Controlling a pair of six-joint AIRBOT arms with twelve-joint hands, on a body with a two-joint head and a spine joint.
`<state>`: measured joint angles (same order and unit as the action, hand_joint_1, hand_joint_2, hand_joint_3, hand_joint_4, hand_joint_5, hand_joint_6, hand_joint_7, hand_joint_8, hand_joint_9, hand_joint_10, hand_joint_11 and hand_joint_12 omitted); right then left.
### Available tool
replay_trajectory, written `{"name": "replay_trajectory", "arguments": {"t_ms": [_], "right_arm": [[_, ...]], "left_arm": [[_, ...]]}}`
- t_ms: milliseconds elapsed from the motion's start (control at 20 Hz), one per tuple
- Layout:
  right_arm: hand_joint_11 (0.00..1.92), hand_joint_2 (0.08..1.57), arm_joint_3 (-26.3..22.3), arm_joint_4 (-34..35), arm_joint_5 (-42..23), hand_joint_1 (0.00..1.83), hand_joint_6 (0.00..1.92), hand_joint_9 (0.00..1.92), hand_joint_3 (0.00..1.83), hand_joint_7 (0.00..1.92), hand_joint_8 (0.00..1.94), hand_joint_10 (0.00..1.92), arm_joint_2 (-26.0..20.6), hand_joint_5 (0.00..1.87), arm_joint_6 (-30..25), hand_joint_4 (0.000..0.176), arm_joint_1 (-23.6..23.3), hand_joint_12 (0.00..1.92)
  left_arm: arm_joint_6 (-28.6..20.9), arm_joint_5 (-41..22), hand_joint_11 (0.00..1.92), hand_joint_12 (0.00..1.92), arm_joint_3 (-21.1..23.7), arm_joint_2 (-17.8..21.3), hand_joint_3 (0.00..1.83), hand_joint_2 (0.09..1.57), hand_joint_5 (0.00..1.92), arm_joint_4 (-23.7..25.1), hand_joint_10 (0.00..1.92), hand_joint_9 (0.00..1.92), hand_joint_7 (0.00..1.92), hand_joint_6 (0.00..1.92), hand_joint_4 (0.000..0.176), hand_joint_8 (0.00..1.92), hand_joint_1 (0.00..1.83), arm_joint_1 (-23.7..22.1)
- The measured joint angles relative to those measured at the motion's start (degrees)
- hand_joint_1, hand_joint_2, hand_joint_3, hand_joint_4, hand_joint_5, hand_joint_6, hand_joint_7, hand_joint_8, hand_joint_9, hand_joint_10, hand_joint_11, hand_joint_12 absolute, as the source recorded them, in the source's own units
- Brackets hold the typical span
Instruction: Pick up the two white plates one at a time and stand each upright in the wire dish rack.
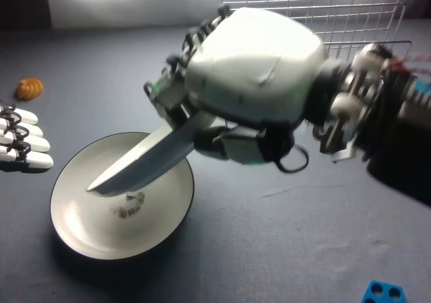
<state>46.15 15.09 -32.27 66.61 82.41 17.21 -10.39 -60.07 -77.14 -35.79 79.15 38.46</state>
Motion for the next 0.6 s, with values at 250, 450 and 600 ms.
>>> {"name": "replay_trajectory", "arguments": {"t_ms": [250,450,600], "right_arm": [[0.81,1.12,-2.4,7.6,6.3,1.21,1.07,1.22,0.0,1.01,0.92,0.01,-3.8,0.94,-1.6,0.027,-5.6,0.95],[0.81,1.12,-2.7,14.7,13.2,1.21,1.06,1.22,0.0,1.02,0.9,0.0,-5.7,0.95,-3.0,0.027,-11.6,0.95],[0.79,1.12,-2.7,15.0,14.7,1.21,1.07,1.2,0.0,1.0,0.92,0.0,-7.1,0.94,-6.4,0.028,-13.7,0.95]], "left_arm": [[0.0,0.0,0.01,0.01,0.3,0.0,0.0,1.1,0.06,0.1,0.01,0.04,0.05,0.01,0.0,0.01,0.0,0.3],[0.0,0.7,0.0,0.0,0.3,-0.9,0.0,1.11,0.03,0.0,0.0,0.02,0.03,0.0,0.0,0.0,0.0,0.4],[0.2,1.6,0.0,0.0,-0.3,-2.1,0.0,1.09,0.03,0.3,0.0,0.01,0.02,0.0,0.0,0.0,0.0,1.0]]}}
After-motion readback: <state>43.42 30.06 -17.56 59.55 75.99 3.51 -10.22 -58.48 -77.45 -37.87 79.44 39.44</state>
